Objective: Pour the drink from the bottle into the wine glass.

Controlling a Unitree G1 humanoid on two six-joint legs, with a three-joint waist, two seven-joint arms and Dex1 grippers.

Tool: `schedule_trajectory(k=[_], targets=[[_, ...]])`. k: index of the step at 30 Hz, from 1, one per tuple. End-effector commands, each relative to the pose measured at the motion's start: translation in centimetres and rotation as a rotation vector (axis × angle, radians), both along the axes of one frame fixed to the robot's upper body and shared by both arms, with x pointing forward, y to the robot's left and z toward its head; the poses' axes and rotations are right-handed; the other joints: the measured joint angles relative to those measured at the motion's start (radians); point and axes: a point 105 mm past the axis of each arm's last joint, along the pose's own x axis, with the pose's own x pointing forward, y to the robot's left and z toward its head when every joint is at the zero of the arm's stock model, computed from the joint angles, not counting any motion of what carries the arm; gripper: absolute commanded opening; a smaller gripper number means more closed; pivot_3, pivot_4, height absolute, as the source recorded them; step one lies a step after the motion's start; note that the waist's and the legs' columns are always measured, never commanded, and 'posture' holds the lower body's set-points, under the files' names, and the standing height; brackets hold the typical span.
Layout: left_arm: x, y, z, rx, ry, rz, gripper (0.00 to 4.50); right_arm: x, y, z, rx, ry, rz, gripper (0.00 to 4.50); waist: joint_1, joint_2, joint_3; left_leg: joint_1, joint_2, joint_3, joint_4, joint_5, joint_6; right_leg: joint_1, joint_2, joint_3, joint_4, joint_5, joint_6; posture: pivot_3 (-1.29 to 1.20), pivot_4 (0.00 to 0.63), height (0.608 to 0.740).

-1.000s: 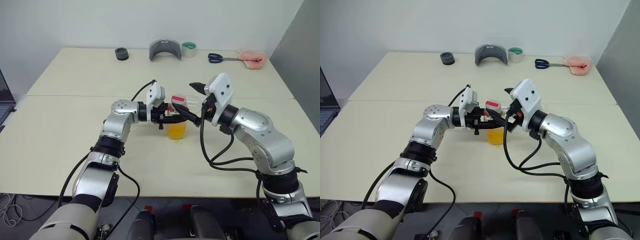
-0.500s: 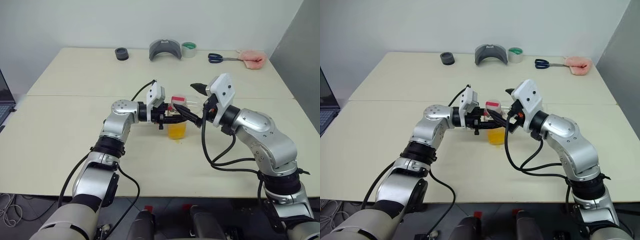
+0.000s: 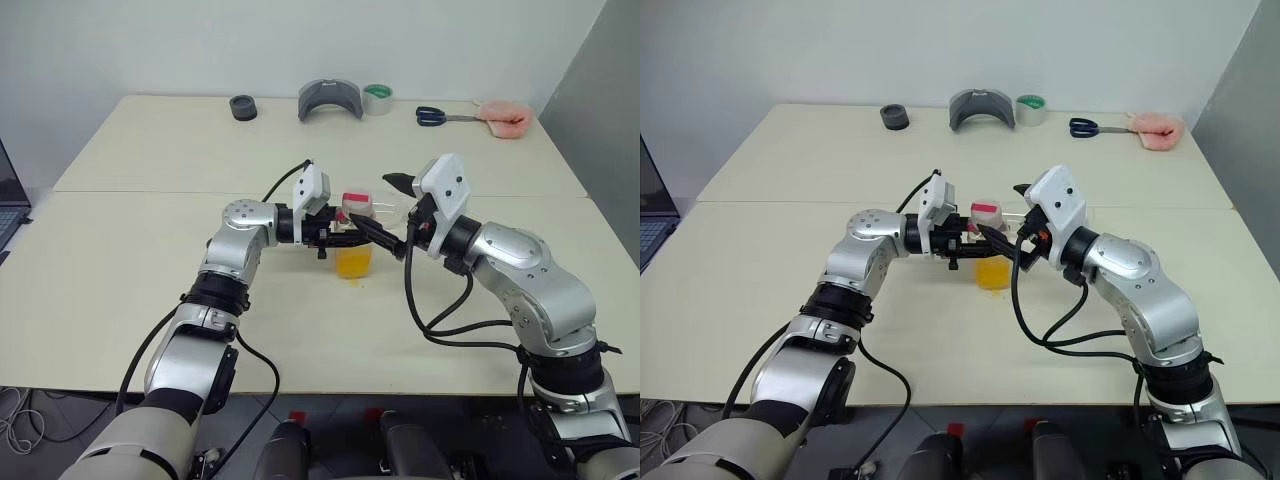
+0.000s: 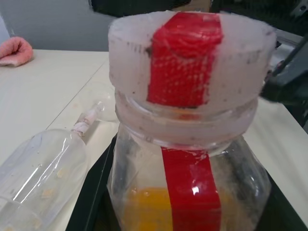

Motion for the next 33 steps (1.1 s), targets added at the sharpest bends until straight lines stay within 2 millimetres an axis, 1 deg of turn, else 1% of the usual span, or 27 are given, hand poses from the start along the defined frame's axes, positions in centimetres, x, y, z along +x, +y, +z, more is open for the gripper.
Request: schedule_trajectory(k=[1,9,33], targets=[[-0.22,-0.08,1.42,-0.019,-0.061,-0.018,1.77,-0.05,-0.84,1.47,0.021,-0.052,-0.029,4.5,0.0,0.0,0.0,0.0,0.0,0.0,0.0,0.0,0.0,0.0,0.0,0.0,0.0,0.0,0.0,0.0,0.15,0.74],[-0.29,-0.09,1.3,-0.018,-0.06,-0.021,1.77,-0.01,-0.88,1.94,0.043,-0.058,-0.03,4.5,0.0,0.0,0.0,0.0,0.0,0.0,0.0,0.0,0.0,0.0,0.0,0.0,0.0,0.0,0.0,0.0,0.15,0.74],[-0.27,-0.05,1.16,-0.013,-0.061,-0.02,1.77,0.06,-1.74,1.95,0.036,-0.053,-0.048,4.5,0.0,0.0,0.0,0.0,0.0,0.0,0.0,0.0,0.0,0.0,0.0,0.0,0.0,0.0,0.0,0.0,0.15,0.74]])
